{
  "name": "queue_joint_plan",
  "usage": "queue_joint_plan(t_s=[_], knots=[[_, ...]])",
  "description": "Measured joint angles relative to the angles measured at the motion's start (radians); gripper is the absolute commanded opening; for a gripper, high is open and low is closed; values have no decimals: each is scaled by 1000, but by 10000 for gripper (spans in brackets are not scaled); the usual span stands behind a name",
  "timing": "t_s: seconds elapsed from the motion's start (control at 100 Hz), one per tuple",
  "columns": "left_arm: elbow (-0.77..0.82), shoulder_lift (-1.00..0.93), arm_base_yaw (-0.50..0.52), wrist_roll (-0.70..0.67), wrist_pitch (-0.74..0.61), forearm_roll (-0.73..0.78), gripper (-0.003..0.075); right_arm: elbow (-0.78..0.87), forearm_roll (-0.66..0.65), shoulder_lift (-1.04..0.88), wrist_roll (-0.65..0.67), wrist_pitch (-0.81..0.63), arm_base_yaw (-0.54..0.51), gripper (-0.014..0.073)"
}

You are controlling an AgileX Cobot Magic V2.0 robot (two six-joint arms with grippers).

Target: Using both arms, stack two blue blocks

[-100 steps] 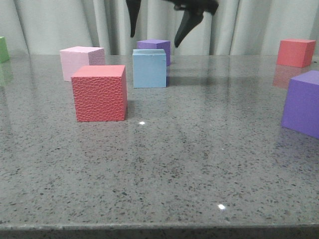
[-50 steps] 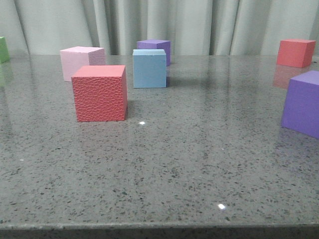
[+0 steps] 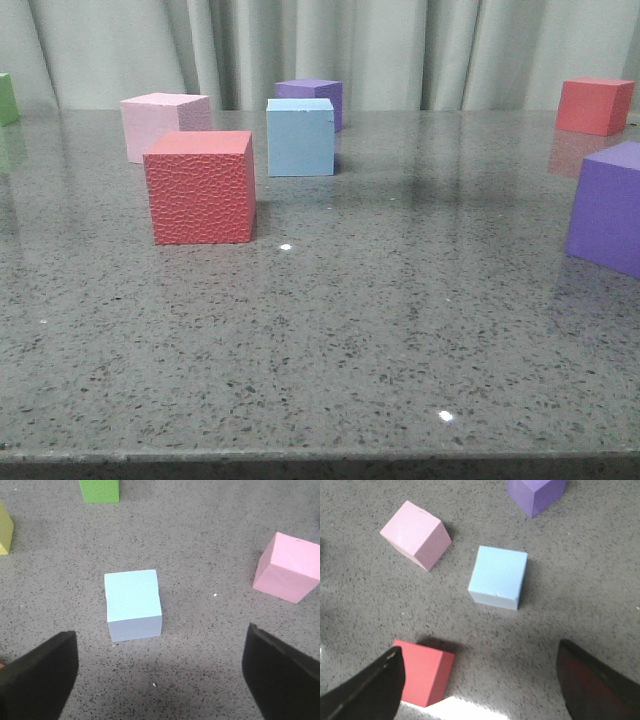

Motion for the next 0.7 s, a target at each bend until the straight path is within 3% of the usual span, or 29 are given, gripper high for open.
queue_joint_plan(t_s=[0.36,0.7], knots=[[-123,143,0,-59,75,52,627,591,0,-418,-2,-308,0,612],[-301,360,0,-62,209,96,627,820,0,-660,-2,-355,0,612]])
